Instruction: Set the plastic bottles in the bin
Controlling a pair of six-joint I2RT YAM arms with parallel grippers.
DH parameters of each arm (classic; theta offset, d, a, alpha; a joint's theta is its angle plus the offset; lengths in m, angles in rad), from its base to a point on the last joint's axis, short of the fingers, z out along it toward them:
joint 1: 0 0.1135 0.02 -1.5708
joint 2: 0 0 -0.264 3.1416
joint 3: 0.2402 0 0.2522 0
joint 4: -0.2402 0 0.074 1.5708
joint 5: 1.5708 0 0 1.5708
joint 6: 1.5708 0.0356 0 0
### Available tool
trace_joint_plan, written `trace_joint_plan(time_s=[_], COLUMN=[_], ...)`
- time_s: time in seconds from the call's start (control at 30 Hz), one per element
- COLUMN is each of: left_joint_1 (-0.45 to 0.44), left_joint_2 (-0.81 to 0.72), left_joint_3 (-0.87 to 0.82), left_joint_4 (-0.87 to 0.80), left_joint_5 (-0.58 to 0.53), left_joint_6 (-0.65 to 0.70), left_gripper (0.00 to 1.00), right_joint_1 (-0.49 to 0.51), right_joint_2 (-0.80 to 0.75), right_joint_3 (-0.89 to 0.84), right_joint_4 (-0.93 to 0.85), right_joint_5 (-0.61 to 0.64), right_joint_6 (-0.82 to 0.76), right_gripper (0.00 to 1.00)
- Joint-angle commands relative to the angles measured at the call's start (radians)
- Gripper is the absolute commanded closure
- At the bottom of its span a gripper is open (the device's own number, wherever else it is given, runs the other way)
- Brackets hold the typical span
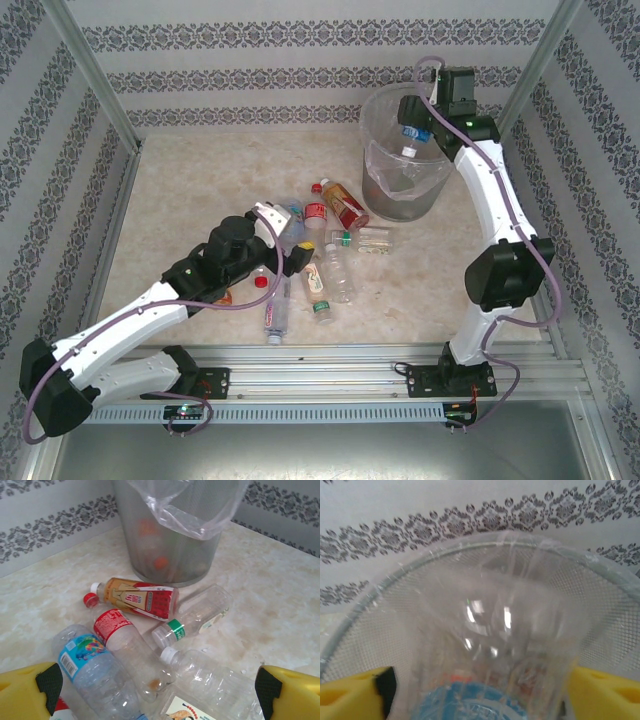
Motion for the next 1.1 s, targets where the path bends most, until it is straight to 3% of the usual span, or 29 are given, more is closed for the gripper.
trace_joint_plan(time_s=[0.0, 0.2, 0.43, 0.63, 0.87, 1.07], left_joint_1=[0.013, 0.013, 0.013, 0.013, 0.012, 0.012], left_joint_2=[-0.043, -0.064, -0.198, -0.244, -0.134, -0.124], left_joint_3=[0.019, 0.057, -0.066, -0.109, 0.034, 0.083], left_joint_4=[-0.045, -0.155, -0.062, -0.070, -0.297, -0.376], left_joint_5=[-0.060, -0.164, -0.268, -0.297, -0.191, 0.135], left_joint_6=[-0.076, -0.092, -0.061, -0.083, -0.141, 0.032], left_gripper=[0.00, 0.00, 0.00, 0.00, 0.00, 0.00], right_joint_1=[-0.015, -0.025, -0.016, -0.002, 0.151, 0.251], right_joint_2=[-0.038, -0.169, -0.431, -0.591, -0.722, -0.778], right_joint_3=[0.029, -0.077, -0.423, -0.571, -0.762, -1.016], right_joint_4=[-0.017, 0.015, 0.169, 0.097, -0.021, -0.035], right_joint_5=[-0.040, -0.081, -0.057, -0.042, -0.004, -0.053], right_joint_6=[-0.033, -0.062, -0.080, -0.040, 0.072, 0.330], right_gripper=[0.02, 0.02, 0.02, 0.02, 0.02, 0.02])
